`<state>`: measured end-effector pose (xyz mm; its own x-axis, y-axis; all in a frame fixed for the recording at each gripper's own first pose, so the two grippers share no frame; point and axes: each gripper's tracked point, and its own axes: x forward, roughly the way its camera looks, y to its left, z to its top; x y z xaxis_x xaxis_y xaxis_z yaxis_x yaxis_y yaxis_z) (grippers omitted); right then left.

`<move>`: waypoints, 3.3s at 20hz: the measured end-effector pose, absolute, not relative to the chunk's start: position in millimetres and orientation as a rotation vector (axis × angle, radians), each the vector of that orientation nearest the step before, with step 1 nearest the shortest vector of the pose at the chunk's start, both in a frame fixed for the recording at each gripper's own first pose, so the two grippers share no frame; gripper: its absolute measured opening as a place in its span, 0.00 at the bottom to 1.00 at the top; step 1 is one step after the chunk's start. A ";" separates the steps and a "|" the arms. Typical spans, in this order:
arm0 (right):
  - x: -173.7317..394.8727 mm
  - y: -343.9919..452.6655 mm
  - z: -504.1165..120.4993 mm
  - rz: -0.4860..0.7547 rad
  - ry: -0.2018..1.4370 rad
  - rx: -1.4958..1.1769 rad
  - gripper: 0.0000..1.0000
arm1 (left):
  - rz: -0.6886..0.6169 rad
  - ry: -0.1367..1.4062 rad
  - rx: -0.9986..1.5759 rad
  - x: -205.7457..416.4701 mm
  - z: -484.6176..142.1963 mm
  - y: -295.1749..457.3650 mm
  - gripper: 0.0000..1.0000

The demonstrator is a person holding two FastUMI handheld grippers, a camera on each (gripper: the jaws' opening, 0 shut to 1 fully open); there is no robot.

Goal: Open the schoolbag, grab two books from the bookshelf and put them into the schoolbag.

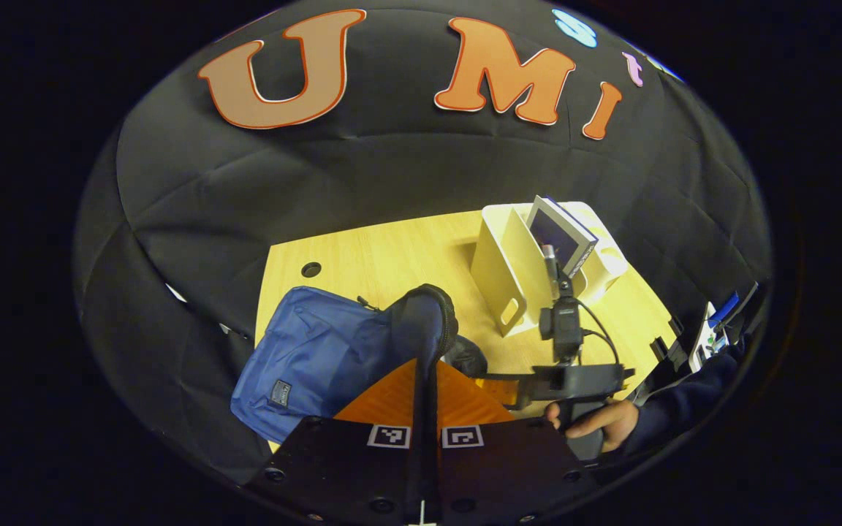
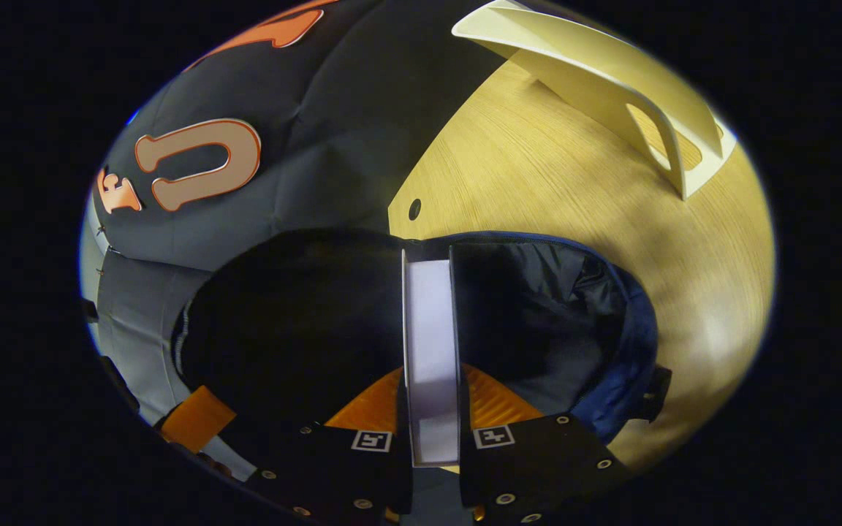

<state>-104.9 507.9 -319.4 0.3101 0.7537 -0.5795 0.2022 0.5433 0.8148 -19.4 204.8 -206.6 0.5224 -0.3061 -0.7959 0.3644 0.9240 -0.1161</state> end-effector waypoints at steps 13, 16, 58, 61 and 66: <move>-103.6 452.4 -316.6 0.367 1.289 0.711 0.81 | -0.362 0.951 0.058 -20.5 -217.1 208.2 0.02; -95.8 421.6 -321.3 0.311 1.255 0.604 0.86 | -0.353 0.949 0.041 -20.7 -218.7 204.3 0.01; 134.6 171.3 -279.6 0.174 1.180 -0.262 0.58 | -0.269 1.015 -0.098 -32.7 -265.6 185.3 0.02; 128.9 175.8 -286.7 0.180 1.234 -0.239 0.45 | -0.264 1.017 -0.109 -33.7 -268.2 187.0 0.02; 121.2 178.0 -285.2 0.171 1.308 -0.182 0.34 | -0.265 1.019 -0.120 -35.4 -269.5 184.7 0.02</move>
